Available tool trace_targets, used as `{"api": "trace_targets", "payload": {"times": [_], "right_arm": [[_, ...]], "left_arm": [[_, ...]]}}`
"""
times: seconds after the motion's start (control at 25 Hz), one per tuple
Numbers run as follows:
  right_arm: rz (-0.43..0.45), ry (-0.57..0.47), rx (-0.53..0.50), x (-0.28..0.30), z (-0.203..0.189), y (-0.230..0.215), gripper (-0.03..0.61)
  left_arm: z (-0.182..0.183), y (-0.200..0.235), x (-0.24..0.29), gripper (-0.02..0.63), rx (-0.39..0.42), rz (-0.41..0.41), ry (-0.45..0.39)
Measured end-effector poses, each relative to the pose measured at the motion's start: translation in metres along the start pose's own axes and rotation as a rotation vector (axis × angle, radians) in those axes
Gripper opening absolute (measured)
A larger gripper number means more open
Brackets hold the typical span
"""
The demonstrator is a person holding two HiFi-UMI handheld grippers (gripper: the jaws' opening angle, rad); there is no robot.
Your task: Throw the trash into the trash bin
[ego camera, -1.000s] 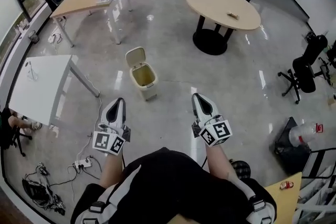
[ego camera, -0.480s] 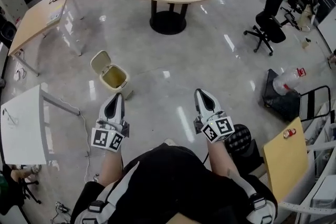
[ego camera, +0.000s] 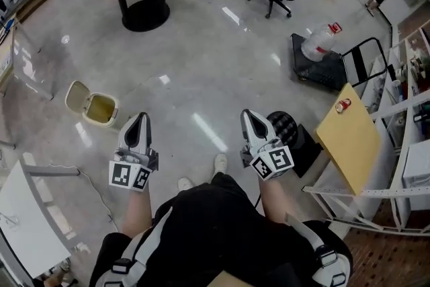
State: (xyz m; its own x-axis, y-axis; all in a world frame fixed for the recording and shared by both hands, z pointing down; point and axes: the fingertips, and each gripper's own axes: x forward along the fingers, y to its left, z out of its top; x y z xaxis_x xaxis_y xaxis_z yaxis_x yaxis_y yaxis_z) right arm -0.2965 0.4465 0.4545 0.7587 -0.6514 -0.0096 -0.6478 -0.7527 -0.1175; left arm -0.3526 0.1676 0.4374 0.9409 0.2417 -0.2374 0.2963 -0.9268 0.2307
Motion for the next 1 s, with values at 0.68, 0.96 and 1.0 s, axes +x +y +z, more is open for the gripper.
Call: {"api": "trace_targets", "payload": {"times": [0.68,0.96,1.0], "right_arm": [[-0.183,-0.159,0.010,-0.034,0.041,-0.166,0.006],[-0.122,-0.164,0.015,-0.017,0.049,-0.220,0.006],[-0.117,-0.159,0.009,-0.016,0.048,-0.226,0.006]], "left_arm": [[-0.038,-0.083,0.145,0.000,-0.029,-0.140,0.000],[-0.054,-0.106,0.186,0.000,0.003,-0.118,0.017],[-0.058,-0.107,0.190,0.000,0.004,-0.107,0.026]]}}
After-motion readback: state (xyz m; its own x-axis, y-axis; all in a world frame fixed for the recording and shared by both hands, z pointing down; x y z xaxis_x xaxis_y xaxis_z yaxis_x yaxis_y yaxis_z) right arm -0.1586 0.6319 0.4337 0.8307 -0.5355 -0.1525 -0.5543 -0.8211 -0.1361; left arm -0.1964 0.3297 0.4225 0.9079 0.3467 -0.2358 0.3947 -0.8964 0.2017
